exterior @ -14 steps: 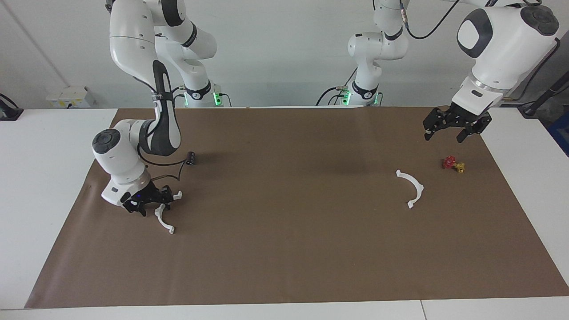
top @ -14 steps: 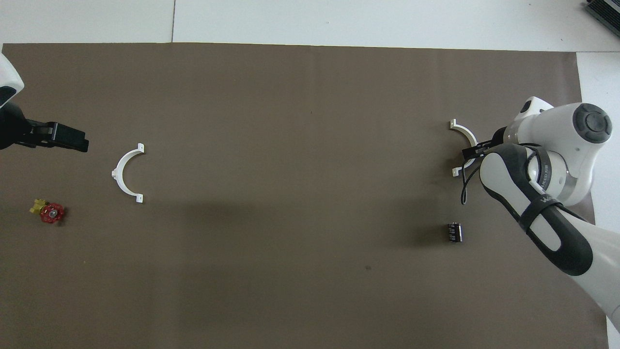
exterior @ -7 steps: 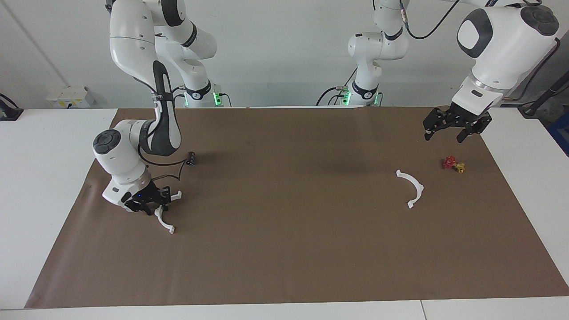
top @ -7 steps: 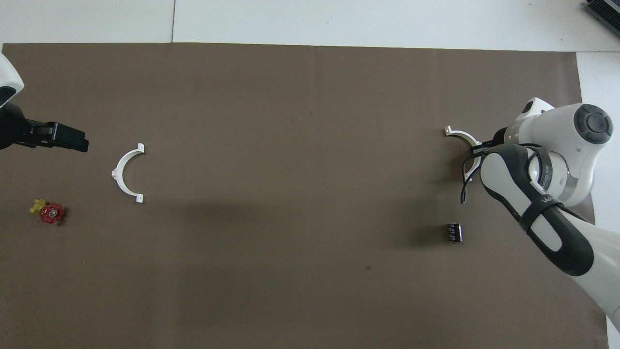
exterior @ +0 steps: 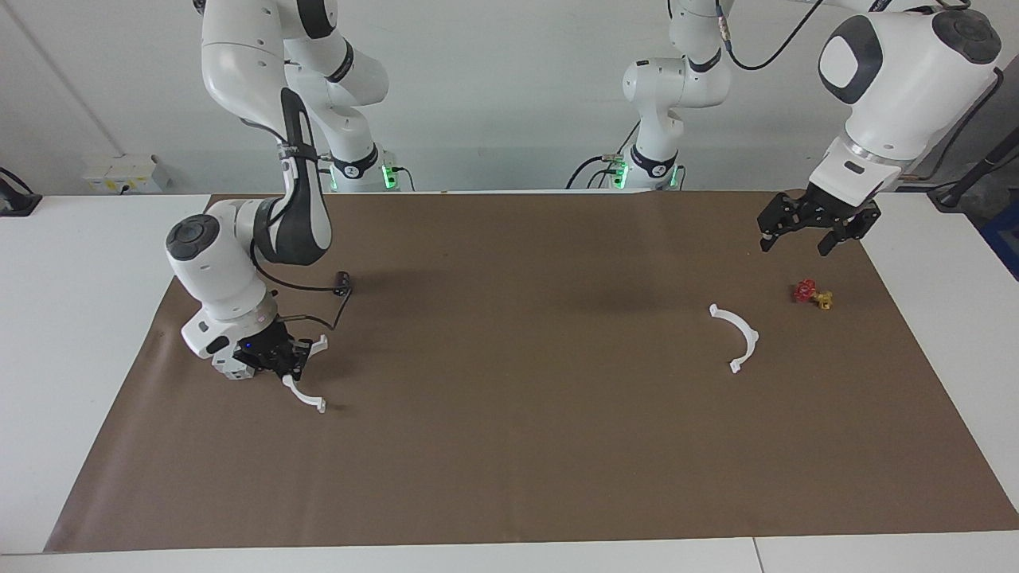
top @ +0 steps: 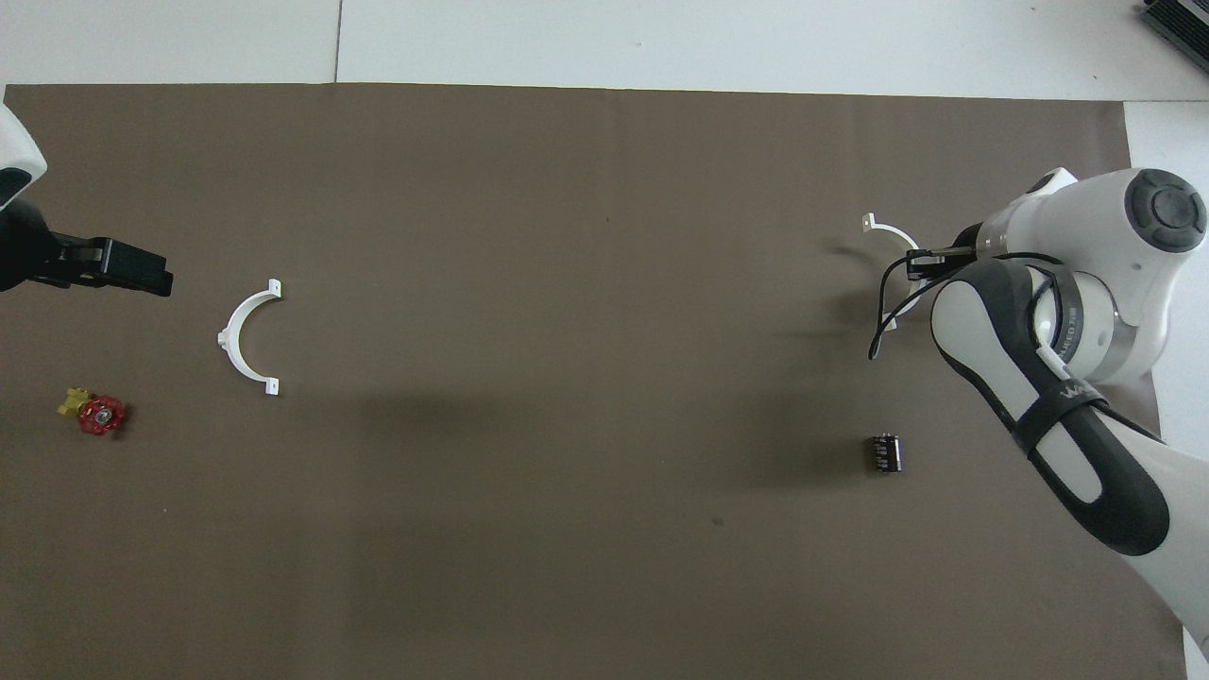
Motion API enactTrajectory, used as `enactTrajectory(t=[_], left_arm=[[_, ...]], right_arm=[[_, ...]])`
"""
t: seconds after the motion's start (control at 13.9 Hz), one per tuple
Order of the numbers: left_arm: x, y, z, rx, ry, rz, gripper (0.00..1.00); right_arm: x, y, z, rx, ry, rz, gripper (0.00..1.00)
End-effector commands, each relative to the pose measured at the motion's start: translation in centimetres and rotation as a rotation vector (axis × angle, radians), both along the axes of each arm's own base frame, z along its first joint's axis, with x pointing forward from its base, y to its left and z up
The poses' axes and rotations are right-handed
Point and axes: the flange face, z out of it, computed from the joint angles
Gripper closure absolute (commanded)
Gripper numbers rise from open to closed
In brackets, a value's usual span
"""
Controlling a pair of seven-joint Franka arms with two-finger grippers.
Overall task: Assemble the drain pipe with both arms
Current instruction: 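Carry the clamp half toward the table center with the right gripper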
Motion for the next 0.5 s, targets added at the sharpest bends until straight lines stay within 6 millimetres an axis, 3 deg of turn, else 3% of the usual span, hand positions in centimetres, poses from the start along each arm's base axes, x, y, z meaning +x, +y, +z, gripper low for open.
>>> enactTrajectory(t=[0.0, 0.22, 0.29, 0.43], left_arm=[[-0.7, 0.0, 0.3, -0.018, -0.004, 0.013, 0.0], [-0.7, 0.0, 0.3, -0.016, -0.005, 0.013, 0.0], [-0.7, 0.0, 0.3, -0.016, -0.005, 0.013, 0.0], [-0.7, 0.0, 0.3, -0.016, -0.005, 0.011, 0.0]], right_arm=[[-0.7, 7.8, 1.9, 0.042, 0.005, -0.176, 1.0], [-2.0, 15.6, 2.0, 0.066, 0.01, -0.213, 1.0], [-3.1, 19.5, 1.6, 0.067, 0.023, -0.159, 1.0], [-4.4, 23.5, 1.5, 0.082, 0.031, -0.163, 1.0]])
